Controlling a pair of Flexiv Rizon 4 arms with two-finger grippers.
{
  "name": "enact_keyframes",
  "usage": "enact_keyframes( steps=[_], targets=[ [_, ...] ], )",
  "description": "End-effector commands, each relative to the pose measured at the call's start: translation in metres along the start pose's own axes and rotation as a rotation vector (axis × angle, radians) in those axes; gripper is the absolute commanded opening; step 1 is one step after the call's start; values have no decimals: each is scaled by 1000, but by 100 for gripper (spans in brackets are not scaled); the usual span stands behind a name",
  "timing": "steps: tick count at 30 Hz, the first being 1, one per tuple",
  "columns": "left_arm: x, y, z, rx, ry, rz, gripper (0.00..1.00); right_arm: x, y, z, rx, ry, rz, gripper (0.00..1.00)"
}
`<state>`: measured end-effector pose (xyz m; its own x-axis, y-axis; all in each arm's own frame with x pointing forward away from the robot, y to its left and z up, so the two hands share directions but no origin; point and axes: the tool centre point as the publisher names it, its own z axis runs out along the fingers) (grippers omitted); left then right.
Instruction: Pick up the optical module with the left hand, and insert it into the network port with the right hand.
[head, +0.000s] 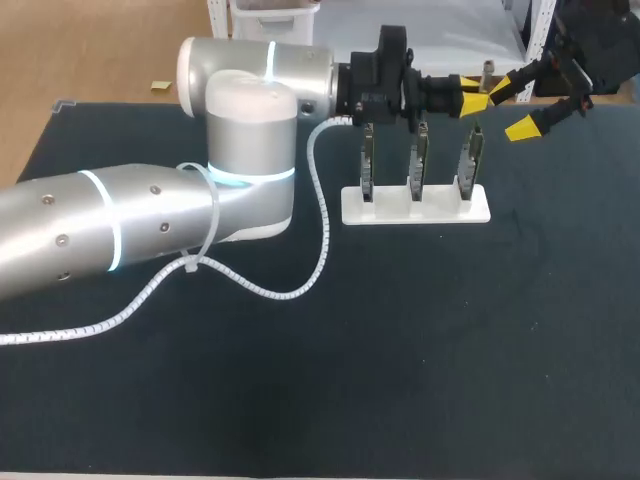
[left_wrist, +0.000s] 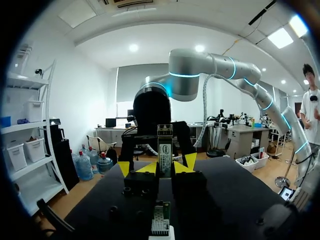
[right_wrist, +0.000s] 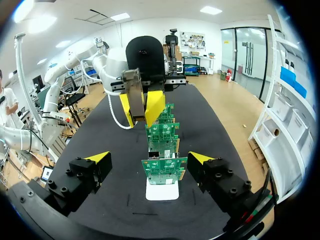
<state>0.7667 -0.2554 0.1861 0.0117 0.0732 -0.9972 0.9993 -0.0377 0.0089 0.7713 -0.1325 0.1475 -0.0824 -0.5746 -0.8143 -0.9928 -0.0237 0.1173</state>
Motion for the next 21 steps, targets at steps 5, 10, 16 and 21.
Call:
enact_keyframes(
  steps=[5, 10, 16, 21],
  targets=[
    [1, -2, 2, -20, -13, 2, 0, 0, 2, 0, 5, 1, -1, 100],
    [4, -3, 2, -27, -13, -4, 0, 0, 2, 0, 5, 1, -1, 100],
    [7, -3, 3, -33, -9, -14, 0, 0, 2, 0, 5, 1, -1, 100],
    [6, -3, 5, -35, -6, -11, 0, 0, 2, 0, 5, 1, -1, 100]
  ],
)
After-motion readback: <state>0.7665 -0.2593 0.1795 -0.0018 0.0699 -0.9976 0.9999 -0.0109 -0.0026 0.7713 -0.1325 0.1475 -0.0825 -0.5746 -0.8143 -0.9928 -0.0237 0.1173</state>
